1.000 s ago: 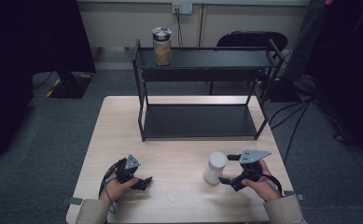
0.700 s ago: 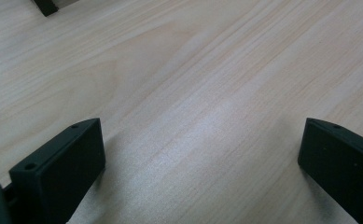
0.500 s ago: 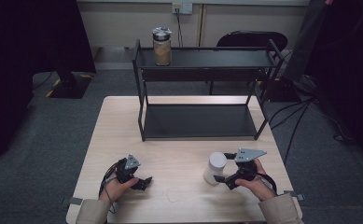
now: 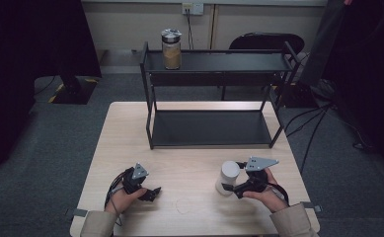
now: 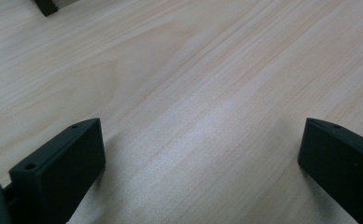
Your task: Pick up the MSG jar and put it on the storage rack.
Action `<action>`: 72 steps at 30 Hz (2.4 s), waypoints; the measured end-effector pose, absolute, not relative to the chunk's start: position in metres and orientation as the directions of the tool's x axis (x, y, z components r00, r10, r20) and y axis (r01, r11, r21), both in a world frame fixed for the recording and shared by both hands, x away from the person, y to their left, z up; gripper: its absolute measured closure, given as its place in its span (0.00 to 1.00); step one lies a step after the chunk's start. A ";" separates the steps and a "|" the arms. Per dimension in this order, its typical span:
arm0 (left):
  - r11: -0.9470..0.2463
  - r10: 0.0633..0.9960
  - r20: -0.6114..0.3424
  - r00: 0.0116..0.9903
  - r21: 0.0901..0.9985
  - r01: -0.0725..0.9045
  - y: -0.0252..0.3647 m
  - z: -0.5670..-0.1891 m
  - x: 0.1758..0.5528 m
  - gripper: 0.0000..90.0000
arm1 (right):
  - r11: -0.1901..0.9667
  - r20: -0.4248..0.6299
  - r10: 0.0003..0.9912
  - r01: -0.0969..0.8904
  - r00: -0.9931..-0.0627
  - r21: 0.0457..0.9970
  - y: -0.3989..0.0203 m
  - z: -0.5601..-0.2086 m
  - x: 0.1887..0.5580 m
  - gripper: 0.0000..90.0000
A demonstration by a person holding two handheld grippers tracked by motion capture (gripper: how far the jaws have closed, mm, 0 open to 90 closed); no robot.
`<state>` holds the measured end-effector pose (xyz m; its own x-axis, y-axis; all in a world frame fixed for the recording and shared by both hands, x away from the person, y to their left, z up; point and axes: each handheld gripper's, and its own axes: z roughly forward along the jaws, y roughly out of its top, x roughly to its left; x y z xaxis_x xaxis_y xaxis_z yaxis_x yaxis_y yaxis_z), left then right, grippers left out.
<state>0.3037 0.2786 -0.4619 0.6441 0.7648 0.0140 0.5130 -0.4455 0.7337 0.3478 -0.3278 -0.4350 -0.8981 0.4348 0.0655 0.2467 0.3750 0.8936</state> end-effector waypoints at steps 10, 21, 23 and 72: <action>-0.448 0.764 0.016 0.645 0.733 0.512 0.279 -0.462 0.304 0.00 | 0.373 0.048 0.419 0.220 -0.907 0.902 -0.330 -0.437 0.351 0.36; -0.448 0.764 0.016 0.645 0.733 0.513 0.279 -0.462 0.304 0.00 | 0.395 0.003 0.424 0.188 -0.906 0.899 -0.326 -0.435 0.346 0.38; -0.448 0.764 0.016 0.645 0.733 0.513 0.279 -0.462 0.304 0.00 | 0.395 0.002 0.425 0.187 -0.905 0.899 -0.326 -0.435 0.345 0.38; -0.442 0.768 0.013 0.641 0.734 0.515 0.278 -0.462 0.304 0.00 | 0.397 0.016 0.438 0.209 -0.899 0.894 -0.304 -0.317 0.374 0.39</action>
<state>0.3040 0.2777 -0.4620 0.6406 0.7677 0.0128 0.5150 -0.4420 0.7344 0.3735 -0.3042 -0.3166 -0.8990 0.4377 0.0163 0.2093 0.3967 0.8938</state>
